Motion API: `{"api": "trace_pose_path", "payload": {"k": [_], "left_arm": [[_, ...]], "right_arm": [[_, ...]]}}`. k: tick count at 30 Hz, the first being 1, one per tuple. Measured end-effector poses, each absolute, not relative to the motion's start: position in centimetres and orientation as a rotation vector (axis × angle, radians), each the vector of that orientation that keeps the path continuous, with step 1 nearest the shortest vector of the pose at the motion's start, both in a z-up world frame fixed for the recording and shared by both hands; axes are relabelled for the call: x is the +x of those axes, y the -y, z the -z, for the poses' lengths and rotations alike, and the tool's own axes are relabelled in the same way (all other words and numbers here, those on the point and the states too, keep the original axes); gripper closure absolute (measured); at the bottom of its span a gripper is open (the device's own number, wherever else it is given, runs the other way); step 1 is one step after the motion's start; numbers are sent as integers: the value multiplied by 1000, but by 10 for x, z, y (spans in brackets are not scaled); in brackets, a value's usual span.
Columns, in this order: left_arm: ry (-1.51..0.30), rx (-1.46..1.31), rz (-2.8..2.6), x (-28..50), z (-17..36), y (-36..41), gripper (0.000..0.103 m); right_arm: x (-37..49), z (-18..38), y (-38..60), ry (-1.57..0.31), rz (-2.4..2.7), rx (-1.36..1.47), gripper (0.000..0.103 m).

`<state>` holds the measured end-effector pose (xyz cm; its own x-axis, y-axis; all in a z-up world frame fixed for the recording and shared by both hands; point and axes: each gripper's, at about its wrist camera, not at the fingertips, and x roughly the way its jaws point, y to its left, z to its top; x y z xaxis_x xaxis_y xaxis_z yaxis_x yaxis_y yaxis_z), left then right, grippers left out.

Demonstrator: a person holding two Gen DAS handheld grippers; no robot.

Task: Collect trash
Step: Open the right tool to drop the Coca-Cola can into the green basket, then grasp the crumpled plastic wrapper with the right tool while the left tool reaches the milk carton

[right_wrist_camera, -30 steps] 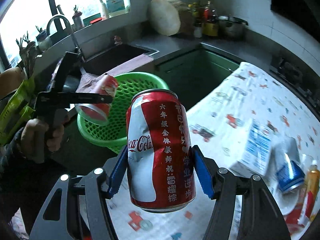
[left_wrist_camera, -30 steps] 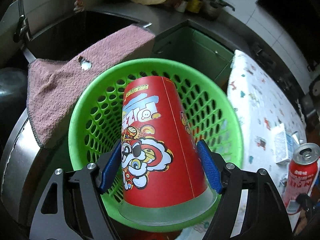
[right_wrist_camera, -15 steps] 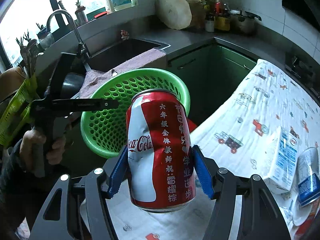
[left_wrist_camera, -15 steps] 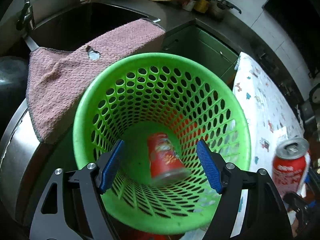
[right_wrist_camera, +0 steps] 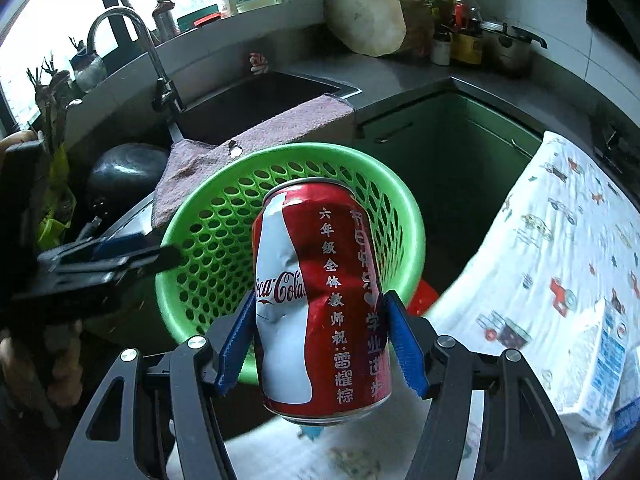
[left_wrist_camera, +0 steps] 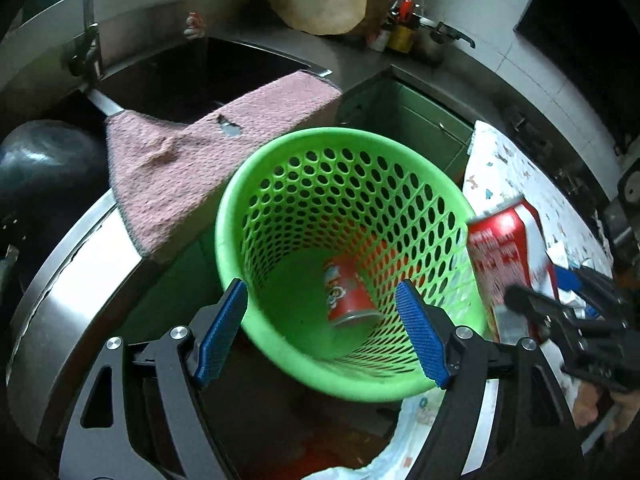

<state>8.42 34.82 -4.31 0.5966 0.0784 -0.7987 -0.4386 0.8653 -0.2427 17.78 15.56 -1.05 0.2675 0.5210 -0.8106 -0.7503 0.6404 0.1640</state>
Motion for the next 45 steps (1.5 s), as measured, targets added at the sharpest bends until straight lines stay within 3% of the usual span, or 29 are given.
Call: {"api": "trace_pose_path", "payload": {"k": [10,12,17,33,45], "left_arm": [[-886,-471,-327,66,47,-352,27],[-885,-474,-329,64,47,-352,27],[-876,-466,-322,62,42,-346,27],[-869,-405,-222,83,24,-279,25],[-876,-341,-118,112,-5,-201,19]], "right_arm": [[178,15,-184,-964,-901,-269,41],[175,10,-182,-953,-908,-268,35],[165,-6,-163,-920,-908,-253,34],[143,-33,0,-861,-709,-255,21],[167,-4,98,-929,-555,-209,18]]}}
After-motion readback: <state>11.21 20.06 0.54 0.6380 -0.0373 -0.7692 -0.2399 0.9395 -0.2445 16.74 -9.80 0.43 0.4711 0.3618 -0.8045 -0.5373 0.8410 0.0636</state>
